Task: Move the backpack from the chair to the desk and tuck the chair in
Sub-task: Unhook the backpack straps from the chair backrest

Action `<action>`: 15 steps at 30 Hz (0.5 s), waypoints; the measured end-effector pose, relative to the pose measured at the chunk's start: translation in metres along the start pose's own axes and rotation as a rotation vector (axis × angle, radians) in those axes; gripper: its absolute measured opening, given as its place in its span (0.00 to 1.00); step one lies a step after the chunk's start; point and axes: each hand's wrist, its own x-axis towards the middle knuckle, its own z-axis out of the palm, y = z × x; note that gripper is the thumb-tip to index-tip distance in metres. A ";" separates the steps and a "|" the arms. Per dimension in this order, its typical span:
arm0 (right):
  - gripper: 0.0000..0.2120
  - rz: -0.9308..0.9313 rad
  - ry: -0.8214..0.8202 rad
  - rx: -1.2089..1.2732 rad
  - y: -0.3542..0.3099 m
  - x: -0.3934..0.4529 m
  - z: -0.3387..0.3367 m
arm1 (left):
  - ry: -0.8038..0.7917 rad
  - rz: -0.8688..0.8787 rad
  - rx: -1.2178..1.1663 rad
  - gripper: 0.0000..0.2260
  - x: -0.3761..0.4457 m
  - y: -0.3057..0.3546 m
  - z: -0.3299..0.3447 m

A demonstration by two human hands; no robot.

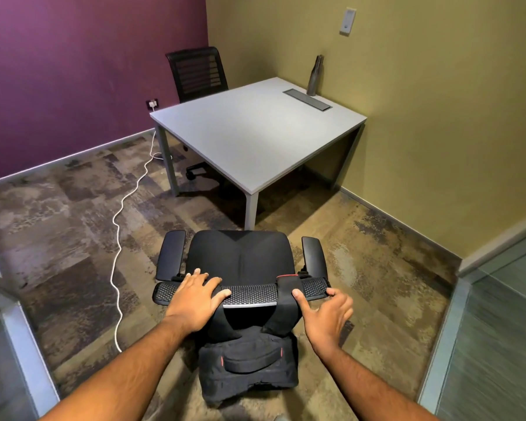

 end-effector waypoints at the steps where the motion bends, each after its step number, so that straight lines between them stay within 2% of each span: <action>1: 0.40 0.099 -0.022 0.056 0.000 -0.001 -0.001 | -0.016 0.024 -0.007 0.57 0.000 -0.001 -0.001; 2: 0.39 0.182 -0.052 0.122 -0.002 -0.002 -0.002 | -0.037 0.043 -0.017 0.62 0.000 -0.002 -0.003; 5: 0.33 0.407 -0.189 0.292 -0.010 -0.008 -0.005 | -0.129 0.093 0.002 0.67 -0.003 -0.005 -0.011; 8: 0.35 0.475 -0.393 0.313 -0.010 -0.011 -0.001 | -0.177 0.111 0.029 0.71 -0.002 -0.007 -0.013; 10: 0.28 0.532 -0.525 0.369 -0.018 -0.014 -0.007 | -0.177 0.108 0.022 0.72 -0.002 -0.007 -0.013; 12: 0.19 0.557 -0.584 0.495 -0.028 -0.016 -0.013 | -0.182 0.095 0.021 0.71 -0.001 -0.005 -0.015; 15: 0.14 0.515 -0.642 0.566 -0.031 -0.016 -0.016 | -0.189 0.072 0.039 0.60 0.000 -0.002 -0.016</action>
